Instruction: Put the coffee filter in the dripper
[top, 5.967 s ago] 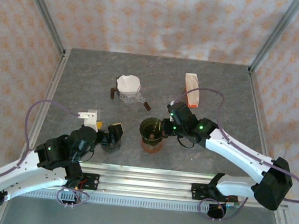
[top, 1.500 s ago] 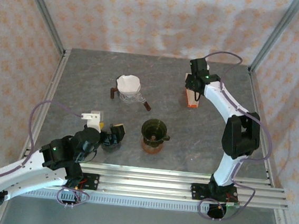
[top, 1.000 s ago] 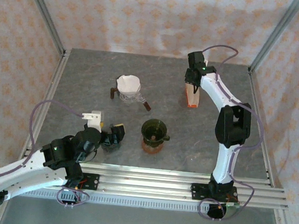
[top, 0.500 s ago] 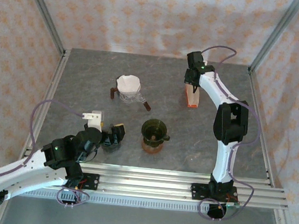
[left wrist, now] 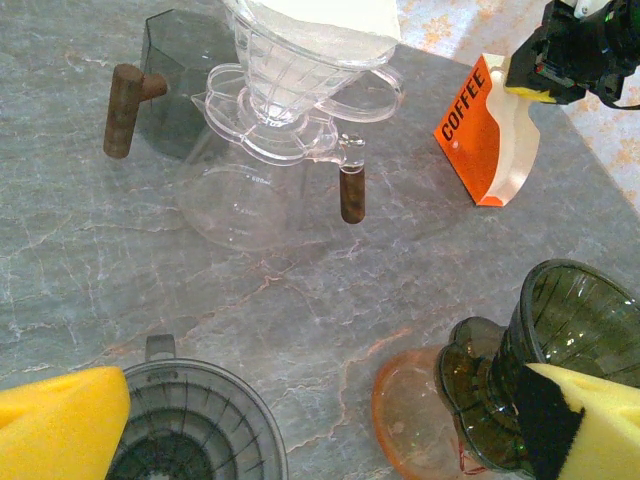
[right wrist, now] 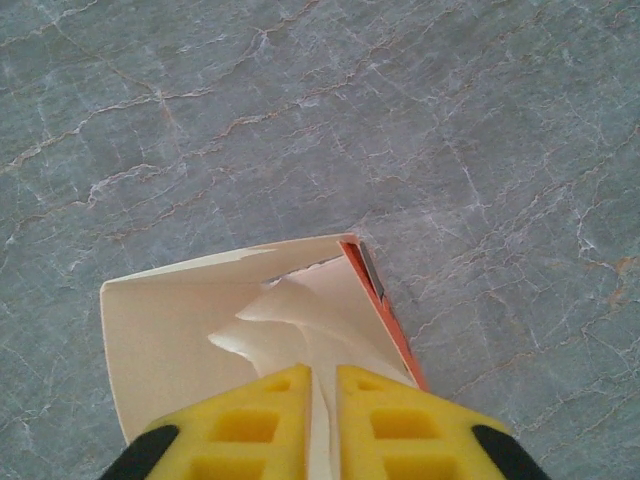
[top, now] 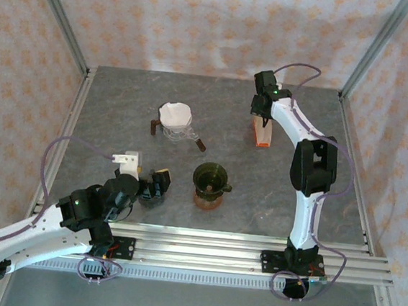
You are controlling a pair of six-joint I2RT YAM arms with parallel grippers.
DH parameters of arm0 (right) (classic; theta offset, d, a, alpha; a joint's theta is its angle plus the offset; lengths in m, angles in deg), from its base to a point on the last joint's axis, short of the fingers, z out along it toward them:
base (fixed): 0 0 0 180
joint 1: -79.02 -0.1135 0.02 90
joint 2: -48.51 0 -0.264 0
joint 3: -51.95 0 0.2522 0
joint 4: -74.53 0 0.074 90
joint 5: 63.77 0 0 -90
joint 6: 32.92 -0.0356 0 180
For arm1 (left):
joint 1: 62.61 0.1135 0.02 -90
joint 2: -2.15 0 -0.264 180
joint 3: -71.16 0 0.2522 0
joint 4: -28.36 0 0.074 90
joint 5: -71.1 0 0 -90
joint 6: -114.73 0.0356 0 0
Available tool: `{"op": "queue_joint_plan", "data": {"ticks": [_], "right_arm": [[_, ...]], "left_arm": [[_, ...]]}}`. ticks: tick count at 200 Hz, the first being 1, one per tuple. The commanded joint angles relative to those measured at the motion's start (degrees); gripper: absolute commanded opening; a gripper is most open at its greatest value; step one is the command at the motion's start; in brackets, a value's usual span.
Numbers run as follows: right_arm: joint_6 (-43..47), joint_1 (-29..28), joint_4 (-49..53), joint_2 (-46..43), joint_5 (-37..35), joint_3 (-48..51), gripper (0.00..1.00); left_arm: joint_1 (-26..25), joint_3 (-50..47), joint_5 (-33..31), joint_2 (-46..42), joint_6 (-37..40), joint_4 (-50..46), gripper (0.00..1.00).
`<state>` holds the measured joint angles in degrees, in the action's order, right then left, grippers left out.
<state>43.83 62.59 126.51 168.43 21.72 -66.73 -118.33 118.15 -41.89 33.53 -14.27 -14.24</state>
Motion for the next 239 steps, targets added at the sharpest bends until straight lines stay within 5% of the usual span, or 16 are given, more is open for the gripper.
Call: {"op": "queue_joint_plan", "data": {"ticks": [1, 16, 144, 239], "right_arm": [[0.29, 0.43, 1.47, 0.65, -0.23, -1.94, 0.08], [0.49, 0.47, 1.41, 0.37, -0.53, -2.12, 0.00], [-0.44, 0.43, 0.12, -12.95, -2.21, 4.35, 0.00], [-3.36, -3.17, -1.93, -37.97, 2.53, 21.60, 0.00]], "left_arm": [[0.56, 0.16, -1.76, -0.35, 0.07, 0.45, 1.00], [0.68, 0.08, -1.76, -0.33, -0.02, 0.42, 1.00], [0.82, -0.63, -0.84, -1.54, -0.11, 1.33, 1.00], [0.92, -0.47, -0.80, -2.88, -0.40, 0.52, 1.00]]}}
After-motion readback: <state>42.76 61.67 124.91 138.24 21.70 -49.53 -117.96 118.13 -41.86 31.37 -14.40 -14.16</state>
